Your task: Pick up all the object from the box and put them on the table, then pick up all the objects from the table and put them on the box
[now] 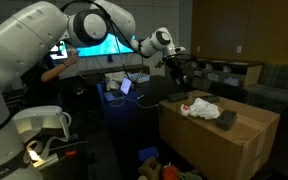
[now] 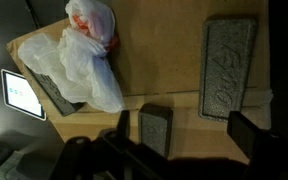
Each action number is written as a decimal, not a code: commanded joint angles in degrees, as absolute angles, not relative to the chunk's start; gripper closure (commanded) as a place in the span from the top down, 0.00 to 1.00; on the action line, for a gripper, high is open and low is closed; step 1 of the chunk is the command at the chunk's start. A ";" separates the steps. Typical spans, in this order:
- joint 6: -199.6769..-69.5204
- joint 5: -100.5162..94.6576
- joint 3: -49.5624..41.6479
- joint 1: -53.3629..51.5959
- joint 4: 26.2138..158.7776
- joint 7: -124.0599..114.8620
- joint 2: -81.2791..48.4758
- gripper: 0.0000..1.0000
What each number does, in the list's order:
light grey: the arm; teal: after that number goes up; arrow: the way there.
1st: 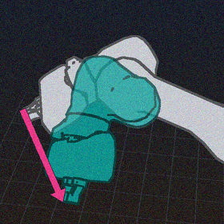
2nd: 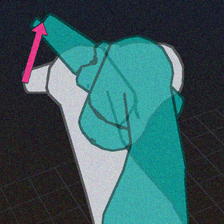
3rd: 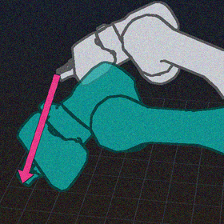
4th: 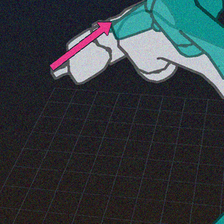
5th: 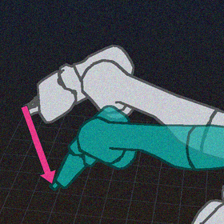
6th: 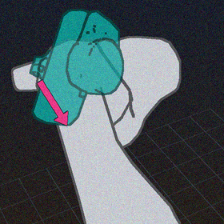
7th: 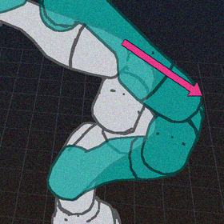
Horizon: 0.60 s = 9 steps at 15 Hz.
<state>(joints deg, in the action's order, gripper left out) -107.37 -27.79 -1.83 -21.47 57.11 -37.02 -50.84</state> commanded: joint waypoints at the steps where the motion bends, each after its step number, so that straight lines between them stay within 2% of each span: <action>1: -111.30 -24.64 -0.10 -17.55 53.62 -33.69 -52.48 1.00; 7: -119.96 -19.68 3.62 -9.68 51.17 -21.90 -56.80 1.00; 9: -121.07 -15.20 1.51 -9.61 49.65 -16.61 -58.74 1.00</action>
<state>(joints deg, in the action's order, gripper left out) -119.66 -19.85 2.13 -10.39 55.00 -23.57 -54.70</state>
